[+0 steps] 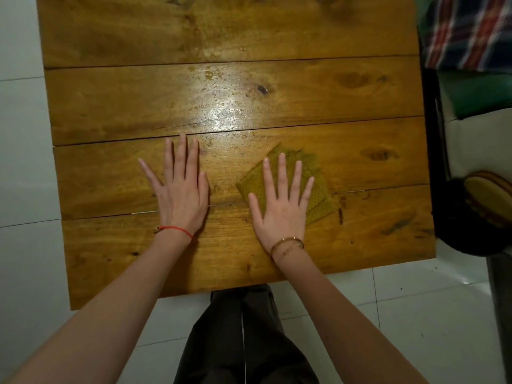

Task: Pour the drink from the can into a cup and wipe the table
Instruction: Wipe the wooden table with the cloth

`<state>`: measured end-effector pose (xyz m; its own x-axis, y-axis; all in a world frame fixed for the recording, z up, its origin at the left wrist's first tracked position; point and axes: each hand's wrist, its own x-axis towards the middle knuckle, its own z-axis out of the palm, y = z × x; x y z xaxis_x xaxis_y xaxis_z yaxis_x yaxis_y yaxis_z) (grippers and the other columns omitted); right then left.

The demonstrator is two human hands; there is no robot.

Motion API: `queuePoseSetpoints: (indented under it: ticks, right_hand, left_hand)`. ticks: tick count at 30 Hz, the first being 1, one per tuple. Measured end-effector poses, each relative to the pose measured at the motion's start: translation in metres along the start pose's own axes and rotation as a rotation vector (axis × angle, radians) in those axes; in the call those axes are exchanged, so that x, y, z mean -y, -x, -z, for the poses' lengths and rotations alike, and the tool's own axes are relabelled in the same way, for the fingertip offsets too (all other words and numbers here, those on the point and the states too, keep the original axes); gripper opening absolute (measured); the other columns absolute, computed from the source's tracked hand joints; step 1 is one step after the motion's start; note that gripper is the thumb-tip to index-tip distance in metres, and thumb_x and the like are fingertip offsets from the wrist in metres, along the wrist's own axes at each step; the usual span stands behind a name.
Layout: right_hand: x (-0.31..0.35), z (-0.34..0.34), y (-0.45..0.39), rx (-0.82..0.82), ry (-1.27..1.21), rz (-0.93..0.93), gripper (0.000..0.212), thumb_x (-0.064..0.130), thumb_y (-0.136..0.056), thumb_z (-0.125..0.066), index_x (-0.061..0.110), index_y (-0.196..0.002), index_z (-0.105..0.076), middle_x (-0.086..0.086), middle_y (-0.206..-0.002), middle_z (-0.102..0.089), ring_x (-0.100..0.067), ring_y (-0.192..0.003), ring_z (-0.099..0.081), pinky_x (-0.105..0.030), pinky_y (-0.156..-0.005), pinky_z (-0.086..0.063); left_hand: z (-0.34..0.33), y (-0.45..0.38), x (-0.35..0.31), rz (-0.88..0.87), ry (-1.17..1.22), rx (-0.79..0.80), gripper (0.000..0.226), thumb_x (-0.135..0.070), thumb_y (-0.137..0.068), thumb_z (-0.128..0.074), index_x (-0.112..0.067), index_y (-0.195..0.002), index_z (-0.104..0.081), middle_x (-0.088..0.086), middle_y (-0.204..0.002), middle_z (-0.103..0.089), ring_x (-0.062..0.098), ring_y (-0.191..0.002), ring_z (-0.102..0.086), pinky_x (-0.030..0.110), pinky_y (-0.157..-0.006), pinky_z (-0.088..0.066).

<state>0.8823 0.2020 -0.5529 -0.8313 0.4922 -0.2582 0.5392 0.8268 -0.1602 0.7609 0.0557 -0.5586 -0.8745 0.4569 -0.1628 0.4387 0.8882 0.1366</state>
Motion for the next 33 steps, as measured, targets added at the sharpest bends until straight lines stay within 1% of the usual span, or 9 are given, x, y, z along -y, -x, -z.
queuePoseSetpoints:
  ticks: [3, 10, 12, 15, 19, 22, 26, 30, 33]
  right_hand:
    - [-0.026, -0.001, 0.016, 0.013, 0.017, 0.022, 0.068, 0.057, -0.098, -0.023, 0.027, -0.155, -0.004, -0.003, -0.164, 0.004, -0.031, -0.150, 0.008, -0.057, -0.119, -0.001]
    - [-0.025, 0.011, -0.040, -0.065, -0.050, -0.340, 0.065, 0.054, -0.099, -0.017, 0.026, -0.155, -0.001, -0.005, -0.164, 0.005, -0.034, -0.149, 0.007, -0.061, -0.117, -0.003]
    - [-0.005, 0.011, -0.056, -0.056, -0.025, -0.273, 0.066, 0.056, -0.098, -0.016, 0.026, -0.155, -0.002, -0.005, -0.164, 0.004, -0.035, -0.149, 0.005, -0.061, -0.117, -0.003]
    - [0.020, 0.007, -0.046, 0.001, 0.043, 0.001, 0.067, 0.059, -0.097, -0.017, 0.027, -0.155, -0.003, -0.004, -0.164, 0.005, -0.033, -0.149, 0.006, -0.059, -0.118, 0.002]
    - [-0.009, 0.008, -0.022, 0.053, 0.078, 0.169, 0.068, 0.059, -0.098, -0.022, 0.029, -0.155, -0.003, -0.002, -0.164, 0.006, -0.030, -0.150, 0.007, -0.059, -0.118, -0.004]
    - [-0.031, 0.014, -0.046, 0.023, 0.062, -0.023, 0.067, 0.059, -0.097, -0.018, 0.031, -0.155, 0.000, -0.002, -0.164, 0.007, -0.030, -0.150, 0.008, -0.058, -0.119, 0.000]
    - [0.004, 0.022, -0.106, -0.067, -0.041, -0.293, 0.066, 0.058, -0.097, -0.013, 0.030, -0.155, 0.000, -0.002, -0.164, 0.005, -0.033, -0.149, 0.006, -0.060, -0.117, -0.003]
    - [0.045, 0.015, -0.099, -0.024, 0.026, -0.036, 0.065, 0.058, -0.098, -0.015, 0.031, -0.155, -0.002, -0.002, -0.164, 0.005, -0.033, -0.150, 0.006, -0.059, -0.118, -0.001]
    - [0.032, 0.013, -0.071, 0.037, 0.070, 0.153, 0.066, 0.059, -0.098, -0.018, 0.031, -0.155, -0.001, -0.001, -0.164, 0.006, -0.030, -0.150, 0.008, -0.058, -0.119, -0.002]
  left_hand:
    - [0.001, 0.000, -0.001, 0.008, 0.012, 0.005, 0.057, -0.036, -0.104, -0.020, -0.021, -0.157, -0.005, 0.000, -0.165, 0.000, 0.021, -0.152, 0.005, 0.070, -0.113, 0.001]
    - [0.007, -0.008, 0.005, 0.011, 0.020, 0.021, 0.057, -0.036, -0.103, -0.018, -0.021, -0.157, -0.005, 0.000, -0.165, -0.001, 0.020, -0.152, 0.004, 0.069, -0.114, 0.002]
    - [0.008, -0.014, 0.007, 0.018, 0.028, 0.017, 0.057, -0.036, -0.103, -0.018, -0.021, -0.157, -0.005, 0.000, -0.165, -0.001, 0.021, -0.152, 0.004, 0.068, -0.114, 0.003]
    - [0.008, -0.021, 0.010, 0.015, 0.041, 0.017, 0.057, -0.037, -0.103, -0.017, -0.022, -0.157, -0.003, 0.000, -0.165, 0.001, 0.020, -0.152, 0.005, 0.068, -0.114, 0.003]
    - [0.006, -0.018, 0.008, 0.021, 0.053, 0.001, 0.058, -0.034, -0.103, -0.021, -0.022, -0.157, -0.003, 0.000, -0.165, 0.001, 0.020, -0.152, 0.005, 0.066, -0.116, -0.001]
    - [0.007, -0.017, 0.007, 0.028, 0.084, -0.001, 0.058, -0.033, -0.103, -0.022, -0.022, -0.157, -0.004, -0.001, -0.165, 0.000, 0.019, -0.152, 0.005, 0.064, -0.117, -0.002]
    - [0.008, -0.016, 0.008, 0.028, 0.118, -0.004, 0.057, -0.031, -0.102, -0.022, -0.022, -0.157, -0.008, -0.003, -0.165, -0.003, 0.018, -0.152, 0.003, 0.063, -0.117, -0.001]
    - [0.009, -0.018, 0.009, 0.029, 0.120, 0.007, 0.058, -0.030, -0.102, -0.023, -0.023, -0.157, -0.008, -0.003, -0.165, -0.003, 0.018, -0.152, 0.003, 0.063, -0.117, -0.001]
    - [0.010, -0.018, 0.010, 0.026, 0.126, 0.018, 0.058, -0.030, -0.101, -0.023, -0.023, -0.157, -0.009, -0.003, -0.165, -0.004, 0.018, -0.152, 0.002, 0.063, -0.117, -0.002]
